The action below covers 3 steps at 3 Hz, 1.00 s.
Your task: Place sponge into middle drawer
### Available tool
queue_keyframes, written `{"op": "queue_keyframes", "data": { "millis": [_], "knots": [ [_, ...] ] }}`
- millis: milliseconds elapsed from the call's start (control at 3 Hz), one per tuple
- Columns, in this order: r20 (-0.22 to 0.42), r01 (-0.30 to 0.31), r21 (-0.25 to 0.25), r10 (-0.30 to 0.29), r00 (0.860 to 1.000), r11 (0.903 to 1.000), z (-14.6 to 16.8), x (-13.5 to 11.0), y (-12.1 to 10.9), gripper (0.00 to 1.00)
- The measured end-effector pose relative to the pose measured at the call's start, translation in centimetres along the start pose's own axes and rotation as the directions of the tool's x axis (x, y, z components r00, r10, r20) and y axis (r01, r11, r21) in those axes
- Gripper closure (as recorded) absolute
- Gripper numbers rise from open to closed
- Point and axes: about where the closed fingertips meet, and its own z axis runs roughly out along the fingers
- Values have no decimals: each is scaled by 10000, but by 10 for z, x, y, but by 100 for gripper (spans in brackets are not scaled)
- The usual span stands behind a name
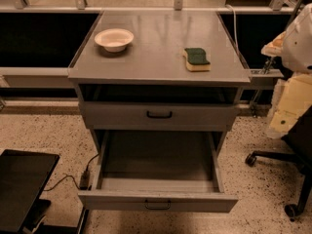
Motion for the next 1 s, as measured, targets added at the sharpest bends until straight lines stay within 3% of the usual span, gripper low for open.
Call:
{"op": "queue_keyframes", "data": {
  "millis": [333, 667, 1000],
  "knots": [
    [5, 9, 20, -9, 10000, 10000, 0, 0, 0, 0],
    [599, 470, 102, -476, 9971, 9988, 3, -17, -24, 0],
    [1588, 1184, -206, -1136, 9807, 9928, 18, -50, -67, 0]
  ]
}}
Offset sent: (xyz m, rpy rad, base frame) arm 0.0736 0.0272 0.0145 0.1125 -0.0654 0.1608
